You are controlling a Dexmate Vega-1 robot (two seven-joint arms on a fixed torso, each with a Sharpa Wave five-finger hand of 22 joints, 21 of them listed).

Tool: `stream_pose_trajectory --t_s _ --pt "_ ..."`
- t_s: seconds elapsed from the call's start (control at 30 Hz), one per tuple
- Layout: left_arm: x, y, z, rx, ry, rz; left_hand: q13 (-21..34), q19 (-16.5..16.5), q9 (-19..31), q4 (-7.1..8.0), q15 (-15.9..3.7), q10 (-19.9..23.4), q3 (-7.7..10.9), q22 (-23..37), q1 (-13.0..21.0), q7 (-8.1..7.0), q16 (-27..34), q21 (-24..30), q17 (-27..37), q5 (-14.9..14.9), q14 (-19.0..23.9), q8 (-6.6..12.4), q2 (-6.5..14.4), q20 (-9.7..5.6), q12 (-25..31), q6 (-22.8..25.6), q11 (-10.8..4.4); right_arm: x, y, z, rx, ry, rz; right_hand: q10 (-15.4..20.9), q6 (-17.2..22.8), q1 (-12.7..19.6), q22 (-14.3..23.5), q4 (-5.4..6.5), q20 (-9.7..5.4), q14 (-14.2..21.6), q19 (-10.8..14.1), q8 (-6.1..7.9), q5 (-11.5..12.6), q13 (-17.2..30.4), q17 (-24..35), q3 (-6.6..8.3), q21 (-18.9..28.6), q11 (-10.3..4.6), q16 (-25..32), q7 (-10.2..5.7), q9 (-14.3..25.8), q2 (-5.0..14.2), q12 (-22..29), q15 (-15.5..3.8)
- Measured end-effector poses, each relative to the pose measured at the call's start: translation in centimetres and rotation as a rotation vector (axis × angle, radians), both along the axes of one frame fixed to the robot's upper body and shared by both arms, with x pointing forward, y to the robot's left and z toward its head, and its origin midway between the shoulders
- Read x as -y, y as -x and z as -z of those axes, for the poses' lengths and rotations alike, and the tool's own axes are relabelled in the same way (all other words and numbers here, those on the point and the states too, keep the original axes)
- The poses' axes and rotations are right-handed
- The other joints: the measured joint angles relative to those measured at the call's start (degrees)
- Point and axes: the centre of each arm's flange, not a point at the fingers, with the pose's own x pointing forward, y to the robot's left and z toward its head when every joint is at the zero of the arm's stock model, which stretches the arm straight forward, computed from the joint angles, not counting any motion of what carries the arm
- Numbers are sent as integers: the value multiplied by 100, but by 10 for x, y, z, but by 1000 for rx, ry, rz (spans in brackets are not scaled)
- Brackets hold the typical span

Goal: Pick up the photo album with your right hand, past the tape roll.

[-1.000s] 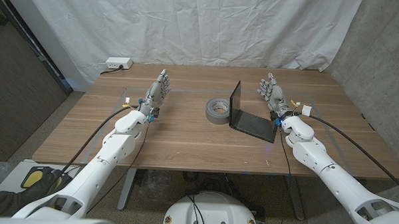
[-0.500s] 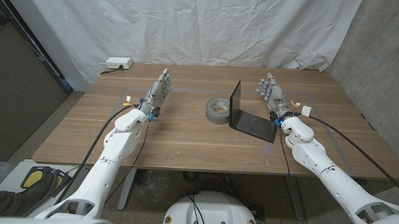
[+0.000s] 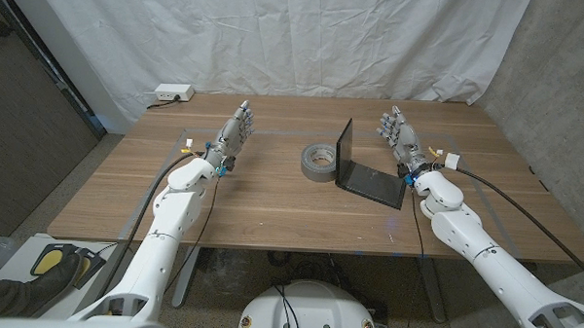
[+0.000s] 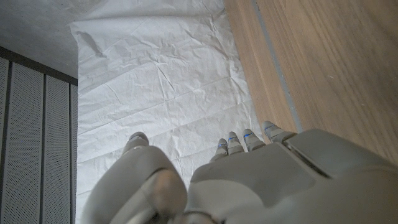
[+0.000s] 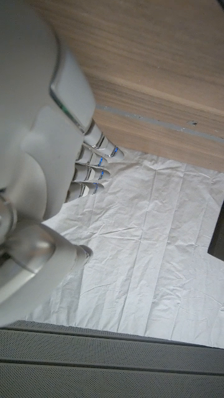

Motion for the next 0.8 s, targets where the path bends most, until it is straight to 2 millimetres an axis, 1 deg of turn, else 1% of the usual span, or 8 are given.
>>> stream_pose_trajectory --t_s 0.1,0.2,0.23,0.33,0.5,0.53,0.6,0.8 --pt "1 0 2 -6 -14 0 0 0 0 0 0 0 0 0 0 0 0 -7 0 0 0 0 0 0 0 0 0 -1 7 -2 14 14 -3 42 30 51 0 -10 -20 42 20 0 0 0 0 10 -21 -2 0 -30 0 51 0 2" --pt "2 0 3 -6 -11 1 0 0 0 0 0 0 0 0 26 0 0 -22 0 13 0 0 26 0 0 0 0 -2 11 -3 21 23 -2 51 50 78 0 -24 1 51 40 0 -23 0 0 24 -21 -11 22 -10 0 28 0 11" --pt "2 1 3 -6 -10 1 0 0 0 0 0 0 0 0 31 0 0 -22 0 22 0 0 31 0 0 0 0 -2 11 -3 21 23 0 51 50 120 0 -34 1 51 40 0 -23 0 0 34 -21 -11 21 -10 0 60 0 11" --pt "3 1 4 -6 -12 4 0 0 0 -24 0 0 24 0 63 0 0 -22 0 22 0 0 42 0 0 0 0 -4 16 -5 31 35 2 51 50 120 0 -47 -19 92 60 44 -23 0 0 47 -43 -11 22 -10 0 61 0 10" --pt "2 2 4 -4 -8 6 0 0 -1 -24 0 51 24 0 98 -33 0 -44 -1 22 0 0 52 0 0 33 11 -6 20 -7 41 45 9 72 101 195 -1 -104 1 92 81 44 -45 0 0 54 -43 -33 21 -20 -1 88 -1 11" --pt "3 3 4 -3 -12 8 0 0 -1 -24 0 52 24 0 98 -32 0 -44 0 22 0 0 52 0 0 33 11 -8 25 -7 48 54 5 91 101 195 -1 -118 1 114 80 44 -45 9 -1 69 -43 -51 21 -20 0 88 -1 -11" --pt "2 3 4 -2 -12 9 0 0 -1 -24 0 51 24 0 110 -2 0 -44 -1 22 0 0 64 0 0 63 11 -10 27 -7 53 59 6 121 101 216 -1 -119 1 123 80 44 -45 28 0 69 -43 -22 21 -20 -1 67 -1 -20" --pt "1 6 5 1 -10 11 0 0 -1 -48 6 53 48 -1 133 -2 0 -44 -1 22 50 0 87 0 0 63 9 -15 37 -10 80 77 9 121 124 249 -1 -143 -22 143 104 44 -72 28 -1 93 -65 -22 21 -43 -1 94 -1 0"
